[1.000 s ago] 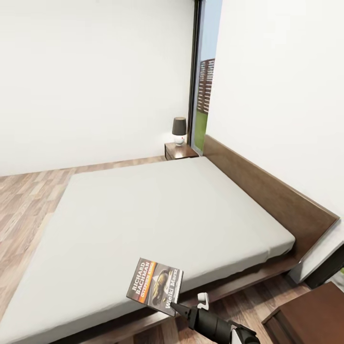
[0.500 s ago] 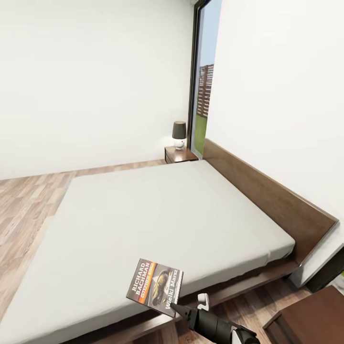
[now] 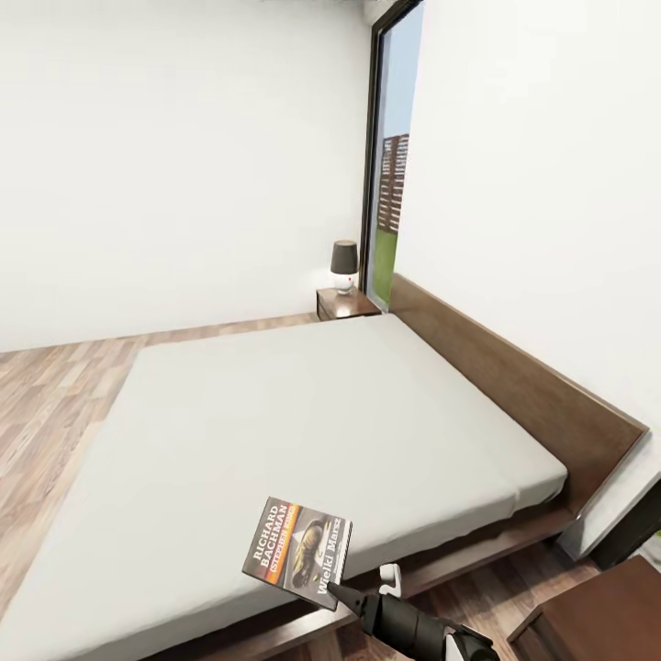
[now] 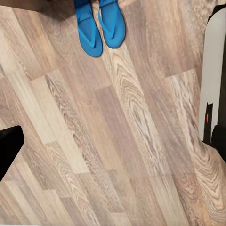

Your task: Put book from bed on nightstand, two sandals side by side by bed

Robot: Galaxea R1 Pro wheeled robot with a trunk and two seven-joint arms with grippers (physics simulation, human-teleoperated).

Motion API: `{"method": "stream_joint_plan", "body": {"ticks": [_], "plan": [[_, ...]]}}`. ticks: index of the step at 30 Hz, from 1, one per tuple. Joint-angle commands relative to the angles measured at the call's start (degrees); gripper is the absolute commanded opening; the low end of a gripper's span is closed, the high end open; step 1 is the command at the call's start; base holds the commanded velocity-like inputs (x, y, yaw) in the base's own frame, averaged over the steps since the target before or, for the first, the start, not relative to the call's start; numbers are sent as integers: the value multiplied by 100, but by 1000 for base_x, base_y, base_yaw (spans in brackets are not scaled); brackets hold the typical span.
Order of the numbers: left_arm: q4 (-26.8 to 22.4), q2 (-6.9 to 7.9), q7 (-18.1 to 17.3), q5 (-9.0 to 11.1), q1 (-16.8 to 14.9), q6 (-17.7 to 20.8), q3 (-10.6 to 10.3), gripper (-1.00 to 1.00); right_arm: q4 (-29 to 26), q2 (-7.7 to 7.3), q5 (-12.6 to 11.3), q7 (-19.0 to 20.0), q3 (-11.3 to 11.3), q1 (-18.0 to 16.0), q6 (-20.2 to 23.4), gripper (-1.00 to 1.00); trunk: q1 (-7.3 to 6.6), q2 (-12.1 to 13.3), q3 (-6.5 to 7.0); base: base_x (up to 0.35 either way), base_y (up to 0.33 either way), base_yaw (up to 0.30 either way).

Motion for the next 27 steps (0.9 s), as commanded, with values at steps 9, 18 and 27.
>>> {"method": "stream_joint_plan", "body": {"ticks": [9, 18, 27], "plan": [[-6, -95, 20, 40, -5, -7, -49, 100, 4, 6, -4, 16, -21, -4, 53, -100, 3, -11, 70, 0, 0, 0], [-5, -111, 20, 45, -8, -13, -49, 100, 13, 6, -1, 9, -22, -4, 53, -100, 3, -11, 152, 0, 0, 0], [-5, -109, 20, 47, -10, -11, -44, 100, 11, 6, 0, 8, -22, 50, 53, -100, 3, -11, 234, 0, 0, 0]]}}
